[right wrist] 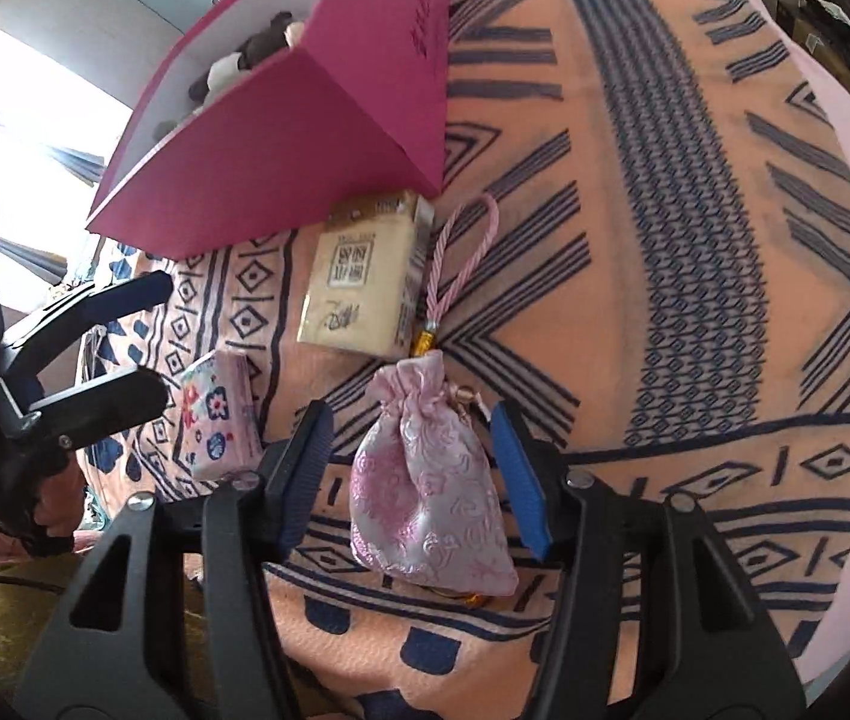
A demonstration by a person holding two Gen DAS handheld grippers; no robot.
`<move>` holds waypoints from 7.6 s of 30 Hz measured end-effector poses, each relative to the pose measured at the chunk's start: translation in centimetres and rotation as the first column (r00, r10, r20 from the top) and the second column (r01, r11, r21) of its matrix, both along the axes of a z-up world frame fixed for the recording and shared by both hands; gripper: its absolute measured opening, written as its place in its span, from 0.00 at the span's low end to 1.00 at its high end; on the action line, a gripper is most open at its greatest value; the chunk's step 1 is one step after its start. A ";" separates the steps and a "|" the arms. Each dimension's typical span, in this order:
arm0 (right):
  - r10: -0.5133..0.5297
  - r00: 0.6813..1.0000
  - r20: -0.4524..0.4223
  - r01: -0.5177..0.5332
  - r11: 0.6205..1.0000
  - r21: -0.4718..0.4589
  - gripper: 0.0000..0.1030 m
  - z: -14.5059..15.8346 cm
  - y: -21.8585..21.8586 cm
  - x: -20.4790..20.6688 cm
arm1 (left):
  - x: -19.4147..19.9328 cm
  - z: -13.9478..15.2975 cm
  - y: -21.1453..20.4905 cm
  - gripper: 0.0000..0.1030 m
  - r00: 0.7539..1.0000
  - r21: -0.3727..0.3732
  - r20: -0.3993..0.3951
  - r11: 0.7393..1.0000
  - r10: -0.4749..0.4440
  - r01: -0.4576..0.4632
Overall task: Organize objects
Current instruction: 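Move the right gripper to the pink drawstring pouch and grasp it, then carry the pink pouch over the box and release it with the right gripper, then withdraw the open right gripper from the box toward the beige printed box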
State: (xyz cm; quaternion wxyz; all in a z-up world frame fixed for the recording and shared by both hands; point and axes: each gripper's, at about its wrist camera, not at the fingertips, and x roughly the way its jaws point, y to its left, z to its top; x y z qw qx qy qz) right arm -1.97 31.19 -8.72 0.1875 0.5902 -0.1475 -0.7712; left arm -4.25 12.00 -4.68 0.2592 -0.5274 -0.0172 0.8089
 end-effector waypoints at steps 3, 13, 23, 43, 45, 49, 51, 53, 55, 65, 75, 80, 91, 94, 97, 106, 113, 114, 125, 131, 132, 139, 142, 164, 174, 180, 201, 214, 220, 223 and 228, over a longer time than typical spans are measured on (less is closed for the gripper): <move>0.003 1.000 0.008 -0.003 1.000 0.004 0.55 -0.5 -0.2 -0.1 | 0.2 -0.4 -0.2 1.00 1.000 -0.001 0.009 1.000 -0.002 0.002; -0.012 1.000 0.025 0.012 1.000 -0.023 0.38 -1.7 0.1 -0.1 | 0.4 -1.4 -0.2 0.99 0.998 0.030 0.066 0.999 -0.012 0.011; -0.091 0.996 -0.018 0.088 0.990 -0.109 0.31 0.9 2.0 1.7 | 1.2 -0.5 1.0 0.98 0.996 0.056 0.041 0.995 -0.080 0.077; -0.064 0.965 -0.253 0.004 0.974 -0.228 0.31 9.4 -2.9 0.3 | 1.7 4.6 0.2 0.75 0.987 0.132 -0.076 0.980 -0.140 0.149; -0.055 0.964 -0.262 -0.007 0.973 -0.230 0.31 9.6 -3.3 0.0 | 1.6 4.8 -0.1 0.75 0.989 0.137 -0.073 0.981 -0.131 0.140; -0.039 0.960 -0.278 -0.031 0.970 -0.241 0.31 10.2 -4.2 -0.4 | 1.5 5.3 -0.6 0.75 0.991 0.134 -0.083 0.984 -0.108 0.118; -0.036 0.958 -0.284 -0.038 0.968 -0.248 0.31 10.4 -4.5 -0.6 | 1.4 5.7 -0.7 0.74 0.990 0.131 -0.095 0.985 -0.102 0.114; -0.033 0.956 -0.293 -0.044 0.967 -0.251 0.31 10.6 -4.8 -0.9 | 1.4 6.1 -0.8 0.73 0.989 0.127 -0.107 0.986 -0.099 0.112; -0.031 0.954 -0.299 -0.049 0.965 -0.258 0.31 10.8 -5.0 -1.1 | 1.3 6.5 -0.9 0.73 0.988 0.128 -0.118 0.986 -0.096 0.111; -0.019 0.947 -0.320 -0.069 0.963 -0.262 0.31 11.6 -5.9 -2.2 | 0.8 6.9 -1.5 0.62 0.988 0.131 -0.133 0.987 -0.075 0.093; -0.010 0.941 -0.338 -0.080 0.964 -0.253 0.31 12.2 -6.5 -3.5 | 0.0 7.5 -1.5 0.56 0.983 0.121 -0.166 0.987 -0.080 0.101; -0.010 0.939 -0.344 -0.081 0.965 -0.249 0.31 12.3 -6.6 -4.1 | -0.7 7.5 -1.6 0.53 0.983 0.119 -0.163 0.988 -0.083 0.103; 0.004 0.932 -0.363 -0.091 0.971 -0.222 0.31 13.0 -7.0 -6.0 | -2.7 7.9 -1.8 0.53 0.980 0.108 -0.179 0.989 -0.082 0.103; 0.006 0.930 -0.367 -0.091 0.972 -0.215 0.31 13.1 -7.0 -6.7 | -3.4 7.9 -1.9 0.53 0.982 0.110 -0.175 0.989 -0.074 0.095; 0.009 0.929 -0.370 -0.093 0.974 -0.209 0.31 13.2 -7.0 -7.3 | -4.0 7.9 -1.9 0.53 0.981 0.103 -0.180 0.990 -0.073 0.093; 0.022 0.930 -0.367 -0.096 0.978 -0.186 0.31 13.1 -7.1 -8.8 | -5.4 7.7 -1.5 0.53 0.980 0.081 -0.187 0.993 -0.066 0.082; 0.030 0.930 -0.367 -0.100 0.980 -0.172 0.31 12.9 -7.0 -9.7 | -6.3 7.6 -1.3 0.53 0.980 0.069 -0.191 0.995 -0.060 0.074; 0.031 0.930 -0.367 -0.100 0.981 -0.169 0.31 12.9 -7.0 -9.9 | -6.5 7.6 -1.3 0.53 0.980 0.067 -0.190 0.995 -0.058 0.072; 0.038 0.932 -0.359 -0.097 0.984 -0.149 0.31 12.3 -6.9 -11.4 | -7.9 7.2 -1.2 0.53 0.982 0.052 -0.183 0.997 -0.038 0.049; 0.041 0.935 -0.351 -0.095 0.986 -0.138 0.31 11.8 -7.0 -12.1 | -8.6 6.6 -1.2 0.53 0.985 0.049 -0.171 0.998 -0.024 0.033; 0.042 0.936 -0.351 -0.095 0.986 -0.136 0.31 11.8 -7.0 -12.3 | -8.7 6.6 -1.2 0.53 0.985 0.047 -0.170 0.998 -0.022 0.030; 0.040 0.939 -0.343 -0.086 0.989 -0.121 0.31 11.2 -6.9 -13.2 | -9.6 6.0 -1.3 0.53 0.987 0.032 -0.162 0.999 0.000 0.005; 0.039 0.940 -0.340 -0.080 0.991 -0.109 0.31 11.0 -6.9 -13.6 | -10.1 5.6 -1.3 0.53 0.988 0.027 -0.152 1.000 0.008 -0.004; 0.038 0.956 -0.291 -0.049 0.998 -0.031 0.33 8.8 -6.9 -14.3 | -10.5 2.8 -1.7 0.61 0.992 -0.026 -0.114 0.998 0.053 -0.056; 0.030 0.957 -0.289 -0.061 0.993 -0.098 0.38 9.3 -7.2 -11.7 | -8.0 4.2 -2.4 0.83 0.974 -0.062 -0.204 0.991 0.100 -0.115; 0.023 0.955 -0.295 -0.067 0.988 -0.142 0.43 9.9 -7.4 -10.0 | -6.7 4.8 -3.0 1.00 0.960 -0.053 -0.244 0.987 0.135 -0.152; -0.054 0.972 -0.230 0.008 0.981 -0.196 0.44 8.1 -4.4 -4.4 | -1.0 5.3 -2.7 1.00 0.961 -0.066 -0.261 0.991 0.096 -0.117; -0.084 0.990 -0.114 0.065 0.985 -0.158 0.44 3.5 -3.6 -3.3 | 0.3 3.3 -1.9 1.00 0.977 -0.077 -0.197 0.992 0.081 -0.098; -0.099 0.993 -0.062 0.091 0.989 -0.119 0.44 1.2 -3.4 -3.2 | 0.7 1.7 -1.9 1.00 0.986 -0.081 -0.146 0.993 0.077 -0.089; -0.107 0.993 -0.049 0.101 0.990 -0.098 0.44 0.4 -3.3 -3.3 | 0.9 1.1 -1.8 1.00 0.989 -0.085 -0.126 0.993 0.074 -0.085; -0.109 0.993 -0.040 0.106 0.992 -0.076 0.44 -0.5 -3.4 -4.2 | 1.1 0.4 -1.6 1.00 0.992 -0.086 -0.106 0.993 0.067 -0.076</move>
